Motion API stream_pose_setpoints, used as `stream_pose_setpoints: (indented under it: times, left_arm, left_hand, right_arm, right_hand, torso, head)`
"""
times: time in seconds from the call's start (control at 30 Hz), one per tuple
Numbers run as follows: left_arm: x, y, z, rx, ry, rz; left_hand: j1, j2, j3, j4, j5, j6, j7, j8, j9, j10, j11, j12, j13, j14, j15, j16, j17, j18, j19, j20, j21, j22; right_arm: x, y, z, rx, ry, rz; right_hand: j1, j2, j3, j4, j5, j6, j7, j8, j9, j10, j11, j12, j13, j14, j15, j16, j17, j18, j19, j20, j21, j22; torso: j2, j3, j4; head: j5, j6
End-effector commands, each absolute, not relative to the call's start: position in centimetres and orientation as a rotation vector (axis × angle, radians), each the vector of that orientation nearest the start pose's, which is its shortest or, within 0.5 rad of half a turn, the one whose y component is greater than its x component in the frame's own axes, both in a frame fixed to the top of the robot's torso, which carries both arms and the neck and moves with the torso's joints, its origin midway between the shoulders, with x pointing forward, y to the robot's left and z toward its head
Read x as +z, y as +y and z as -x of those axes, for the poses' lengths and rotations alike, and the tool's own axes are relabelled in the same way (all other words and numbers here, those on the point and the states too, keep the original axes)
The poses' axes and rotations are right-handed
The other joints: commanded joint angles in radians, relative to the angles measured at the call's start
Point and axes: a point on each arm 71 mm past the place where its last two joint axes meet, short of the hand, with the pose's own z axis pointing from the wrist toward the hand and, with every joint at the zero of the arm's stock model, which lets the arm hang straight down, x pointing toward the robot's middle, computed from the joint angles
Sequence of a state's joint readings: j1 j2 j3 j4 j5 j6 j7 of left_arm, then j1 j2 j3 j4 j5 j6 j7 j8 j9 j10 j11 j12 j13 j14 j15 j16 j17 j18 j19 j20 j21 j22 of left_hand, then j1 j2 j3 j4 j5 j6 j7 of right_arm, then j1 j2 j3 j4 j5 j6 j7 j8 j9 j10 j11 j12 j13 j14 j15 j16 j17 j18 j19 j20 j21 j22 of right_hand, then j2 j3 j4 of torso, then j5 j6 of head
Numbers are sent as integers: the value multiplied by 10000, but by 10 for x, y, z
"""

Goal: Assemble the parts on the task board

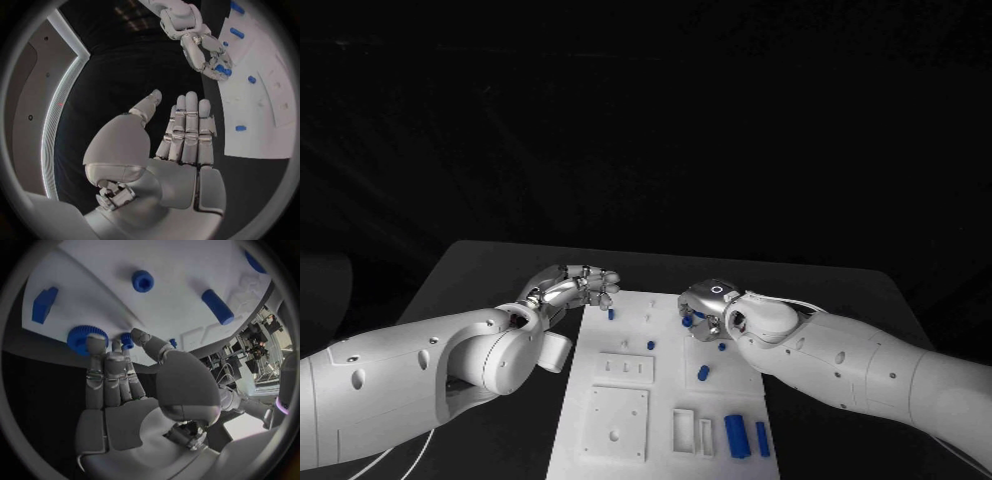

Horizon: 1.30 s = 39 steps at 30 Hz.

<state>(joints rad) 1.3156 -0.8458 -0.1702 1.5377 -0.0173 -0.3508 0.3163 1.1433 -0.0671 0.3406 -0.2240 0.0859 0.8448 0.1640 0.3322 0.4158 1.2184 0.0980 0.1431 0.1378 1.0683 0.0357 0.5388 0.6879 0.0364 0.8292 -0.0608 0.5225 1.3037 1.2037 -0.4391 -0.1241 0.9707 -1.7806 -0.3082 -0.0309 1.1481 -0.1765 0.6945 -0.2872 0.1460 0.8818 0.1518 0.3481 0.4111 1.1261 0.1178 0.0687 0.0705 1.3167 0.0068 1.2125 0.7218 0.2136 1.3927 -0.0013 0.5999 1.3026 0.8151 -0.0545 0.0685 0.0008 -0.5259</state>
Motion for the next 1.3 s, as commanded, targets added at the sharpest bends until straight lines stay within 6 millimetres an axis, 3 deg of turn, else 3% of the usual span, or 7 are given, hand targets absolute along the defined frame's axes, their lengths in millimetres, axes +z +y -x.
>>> stream_pose_setpoints:
  times: [0.03,0.4,0.43,0.5,0.53,0.9,1.3]
  left_arm:
    - [-173,207,-491,-14473,15306,10623]
    - [-173,207,-491,-14467,15305,10640]
    - [-173,207,-491,-14463,15309,10643]
    - [-173,207,-491,-14466,15325,10647]
    - [-173,207,-491,-14464,15330,10650]
    - [-173,208,-492,-14426,15319,10665]
    - [-173,209,-492,-14409,15292,10661]
  left_hand:
    - [-110,-23,14,-33,-47,30,54,-69,-7,59,21,-23,11,-79,14,48,10,117,-36,-15,44,12]
    - [-129,-20,42,-52,-48,34,53,-70,-4,71,15,-18,19,-75,11,56,17,120,-32,-17,49,15]
    - [-130,-21,44,-53,-48,34,53,-71,-4,71,15,-18,20,-75,11,57,18,120,-32,-18,50,16]
    - [-132,-21,46,-55,-48,34,53,-71,-4,71,15,-18,20,-75,11,57,18,120,-31,-18,50,16]
    - [-134,-21,47,-56,-49,35,53,-71,-4,72,15,-18,21,-75,11,57,19,120,-31,-18,50,16]
    - [-136,-26,54,-66,-49,32,54,-73,-4,72,14,-19,23,-76,10,59,20,122,-31,-19,52,17]
    - [-146,-39,78,-96,-50,27,59,-80,-4,71,14,-21,28,-78,9,62,25,123,-32,-20,55,20]
  right_arm:
    - [-238,-139,-556,3596,16168,5619]
    - [-238,-138,-556,3578,16052,5637]
    - [-237,-138,-555,3588,16032,5640]
    - [-237,-137,-555,3604,15976,5629]
    - [-237,-137,-555,3560,15964,5662]
    - [-233,-134,-554,3381,15464,5662]
    - [-223,-127,-551,3317,14430,5226]
  right_hand:
    - [-122,46,92,37,-126,78,-2,36,-3,130,-4,46,15,-65,-33,57,-55,482,263,-208,-65,-2]
    - [-270,177,484,170,-707,339,8,90,20,602,-154,157,118,-92,-178,177,-270,482,296,-227,-55,35]
    - [-272,187,545,184,-760,386,-2,104,28,664,-176,172,137,-93,-201,190,-293,482,298,-230,-51,43]
    - [-282,202,644,212,-844,465,-16,128,42,766,-213,195,172,-98,-236,209,-331,482,302,-236,-42,57]
    - [-282,253,715,252,-910,571,-53,179,67,900,-253,252,213,-96,-267,223,-348,482,308,-237,-36,65]
    - [-217,415,1010,323,-967,1199,-324,526,259,1618,-510,582,447,-110,-517,279,-407,482,312,-260,-7,109]
    - [-228,305,1200,240,-973,1406,-435,643,419,1843,-639,605,608,-96,-652,380,-455,482,404,-249,109,201]
  torso:
    - [54,-7,-26]
    - [135,-24,-77]
    - [143,-31,-59]
    - [194,-84,54]
    - [196,-86,56]
    - [248,-101,22]
    - [285,-115,5]
  head:
    - [7,48]
    - [59,102]
    - [53,137]
    - [-76,168]
    - [-77,171]
    - [-42,225]
    - [-4,332]
